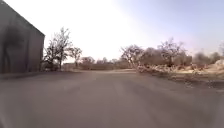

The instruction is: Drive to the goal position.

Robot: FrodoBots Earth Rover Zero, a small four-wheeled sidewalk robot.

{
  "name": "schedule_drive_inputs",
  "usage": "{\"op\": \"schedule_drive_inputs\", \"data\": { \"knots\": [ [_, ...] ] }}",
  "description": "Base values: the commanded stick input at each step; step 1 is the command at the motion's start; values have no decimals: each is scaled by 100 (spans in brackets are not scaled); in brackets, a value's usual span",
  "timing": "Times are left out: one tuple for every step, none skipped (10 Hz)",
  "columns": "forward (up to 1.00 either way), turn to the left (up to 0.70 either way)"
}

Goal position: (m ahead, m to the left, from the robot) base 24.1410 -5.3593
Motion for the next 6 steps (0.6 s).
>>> {"op": "schedule_drive_inputs", "data": {
  "knots": [
    [70, 0],
    [70, 0],
    [70, 0],
    [70, 0],
    [70, 0],
    [70, 0]
  ]
}}
